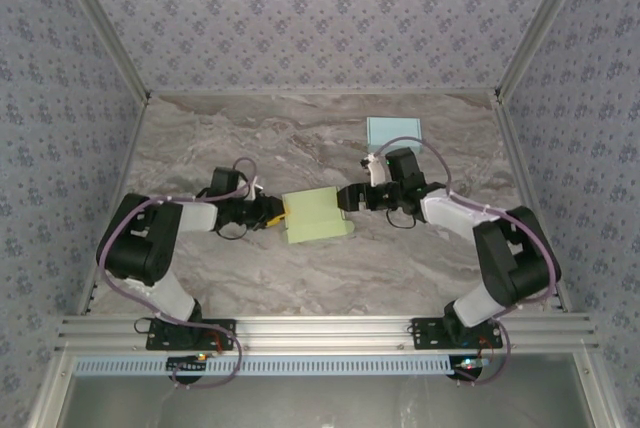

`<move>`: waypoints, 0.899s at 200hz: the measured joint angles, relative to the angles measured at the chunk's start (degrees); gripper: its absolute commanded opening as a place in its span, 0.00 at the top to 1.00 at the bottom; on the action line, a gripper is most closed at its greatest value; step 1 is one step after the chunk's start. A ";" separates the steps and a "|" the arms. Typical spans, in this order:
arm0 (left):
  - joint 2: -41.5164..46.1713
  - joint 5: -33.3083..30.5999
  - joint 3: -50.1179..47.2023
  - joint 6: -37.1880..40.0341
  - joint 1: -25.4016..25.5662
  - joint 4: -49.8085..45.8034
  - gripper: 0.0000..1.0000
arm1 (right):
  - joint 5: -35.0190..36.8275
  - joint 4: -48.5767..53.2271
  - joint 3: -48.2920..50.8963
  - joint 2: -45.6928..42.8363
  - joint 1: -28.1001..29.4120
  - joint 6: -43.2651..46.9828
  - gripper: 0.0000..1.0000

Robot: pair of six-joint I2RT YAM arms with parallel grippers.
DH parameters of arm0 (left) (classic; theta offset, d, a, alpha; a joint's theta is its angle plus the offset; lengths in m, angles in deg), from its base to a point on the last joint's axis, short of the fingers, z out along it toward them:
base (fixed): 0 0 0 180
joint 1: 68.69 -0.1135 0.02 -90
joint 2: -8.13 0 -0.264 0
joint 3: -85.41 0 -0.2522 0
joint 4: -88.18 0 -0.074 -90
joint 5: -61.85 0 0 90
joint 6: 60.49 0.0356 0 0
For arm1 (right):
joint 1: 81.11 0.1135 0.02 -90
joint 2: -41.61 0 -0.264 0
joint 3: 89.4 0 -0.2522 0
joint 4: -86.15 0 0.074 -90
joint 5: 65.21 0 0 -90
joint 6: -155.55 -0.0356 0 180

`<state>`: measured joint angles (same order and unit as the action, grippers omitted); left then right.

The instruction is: Fold the paper box

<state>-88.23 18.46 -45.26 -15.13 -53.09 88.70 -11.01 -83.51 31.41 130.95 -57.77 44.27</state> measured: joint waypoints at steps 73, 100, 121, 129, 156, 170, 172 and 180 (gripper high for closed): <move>-0.94 2.29 -0.61 -0.55 -0.98 2.54 0.77 | -8.92 -5.60 -3.96 13.70 -0.20 -18.58 0.12; -0.94 2.51 -0.92 -0.42 -1.27 3.19 0.77 | -11.89 -8.66 -6.82 17.66 1.75 -22.36 0.19; -0.94 2.75 -1.20 -0.44 -1.46 3.72 0.76 | -13.75 -11.41 -7.28 19.56 2.08 -25.66 0.26; -0.94 2.75 -1.25 -0.44 -1.46 3.78 0.74 | -14.14 -11.80 -7.28 19.85 2.05 -26.67 0.30; -0.87 2.12 -1.27 -0.79 -1.70 3.37 0.54 | -14.56 -11.82 -7.21 19.96 2.05 -29.42 0.46; -0.42 1.25 -1.53 -0.90 -1.92 3.30 0.42 | -15.10 -12.02 -6.93 19.93 1.99 -31.17 0.50; -0.13 1.25 -1.51 -0.90 -1.95 3.23 0.40 | -15.26 -12.04 -6.88 19.91 1.99 -31.36 0.51; 1.01 0.37 -1.57 -1.07 -1.88 2.80 0.35 | -15.80 -12.02 -6.88 19.85 1.99 -32.57 0.52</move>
<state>-87.23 18.83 -46.83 -16.20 -54.97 91.50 -26.81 -95.53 24.53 150.80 -55.78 11.71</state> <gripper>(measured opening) 0.576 0.501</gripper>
